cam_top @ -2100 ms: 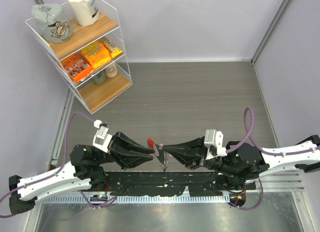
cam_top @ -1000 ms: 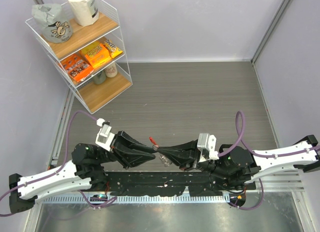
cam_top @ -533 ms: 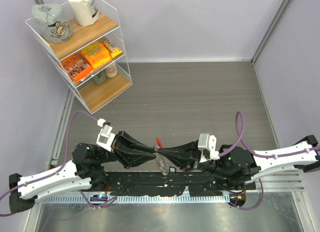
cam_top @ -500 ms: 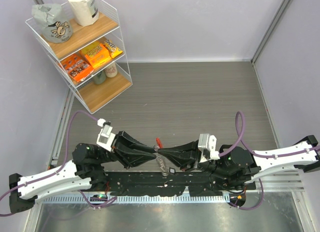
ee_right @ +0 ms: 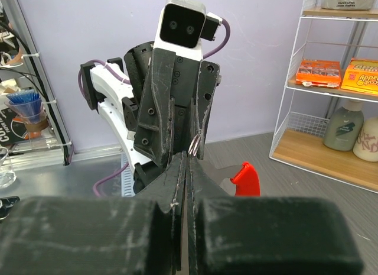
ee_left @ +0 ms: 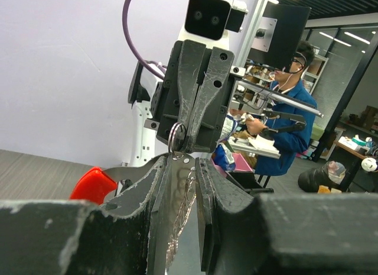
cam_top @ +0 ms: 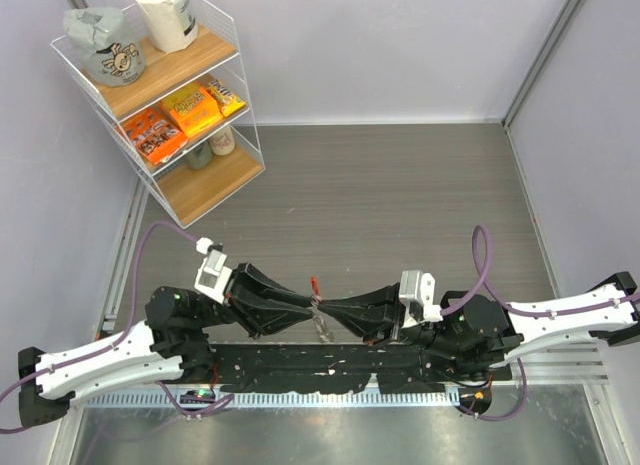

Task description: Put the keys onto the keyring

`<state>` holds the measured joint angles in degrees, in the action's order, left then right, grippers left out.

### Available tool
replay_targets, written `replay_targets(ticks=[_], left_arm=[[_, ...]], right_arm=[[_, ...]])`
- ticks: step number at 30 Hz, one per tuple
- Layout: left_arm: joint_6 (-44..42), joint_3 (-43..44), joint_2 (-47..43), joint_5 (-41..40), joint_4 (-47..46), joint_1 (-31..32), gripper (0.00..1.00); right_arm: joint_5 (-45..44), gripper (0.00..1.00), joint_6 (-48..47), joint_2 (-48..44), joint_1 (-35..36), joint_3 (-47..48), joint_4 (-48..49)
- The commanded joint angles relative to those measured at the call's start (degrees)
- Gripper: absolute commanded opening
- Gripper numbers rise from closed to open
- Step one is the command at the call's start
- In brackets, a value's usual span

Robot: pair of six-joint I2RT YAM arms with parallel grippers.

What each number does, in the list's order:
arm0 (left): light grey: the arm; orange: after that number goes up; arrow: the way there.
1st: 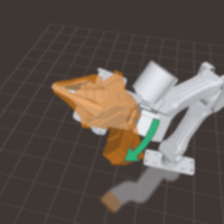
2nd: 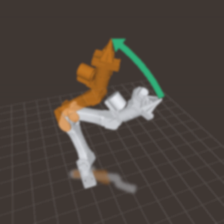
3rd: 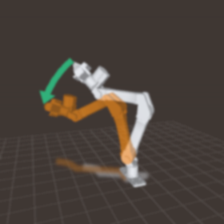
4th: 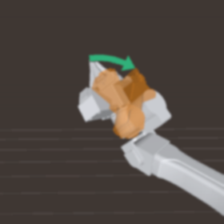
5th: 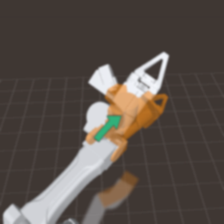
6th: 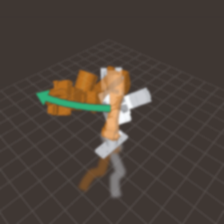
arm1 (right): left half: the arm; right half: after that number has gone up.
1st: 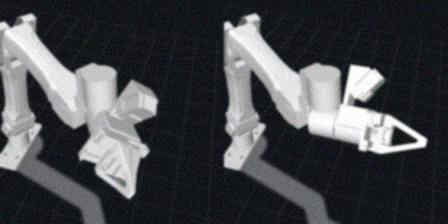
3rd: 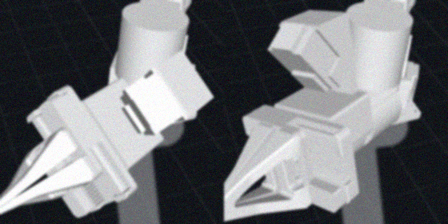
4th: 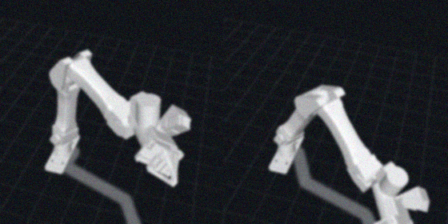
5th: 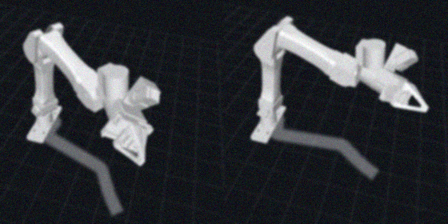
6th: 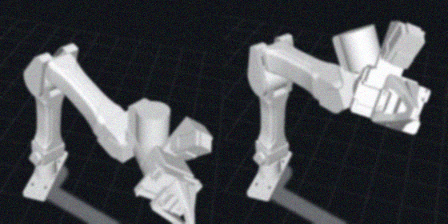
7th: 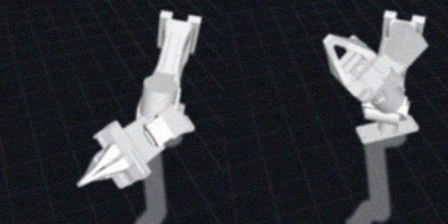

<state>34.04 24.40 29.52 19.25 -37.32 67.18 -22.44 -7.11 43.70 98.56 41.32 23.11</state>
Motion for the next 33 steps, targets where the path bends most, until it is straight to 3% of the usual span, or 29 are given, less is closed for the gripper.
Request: replay_targets(ticks=[1, 29, 30, 33], left_arm=[[-1.00, 2.58, 0.36, -1.32, -2.14, 0.15, 0.28], [-1.61, 2.93, 0.36, -1.05, -1.18, 0.15, 0.28], [-1.70, 2.84, 0.45, -0.96, -1.18, 0.15, 0.27], [-1.52, 3.11, 0.63, -0.35, -1.26, 0.15, 0.10]], right_arm=[[1.43, 0.06, 0.79, -0.81, 0.40, -0.36, 1.50], [1.78, 0.05, 0.08, -1.25, 0.58, 0.16, -0.70], [1.78, 0.05, -0.09, -1.34, 0.58, -0.01, -0.53], [1.43, 0.06, -0.18, -1.34, 0.58, -0.19, 0.00]])
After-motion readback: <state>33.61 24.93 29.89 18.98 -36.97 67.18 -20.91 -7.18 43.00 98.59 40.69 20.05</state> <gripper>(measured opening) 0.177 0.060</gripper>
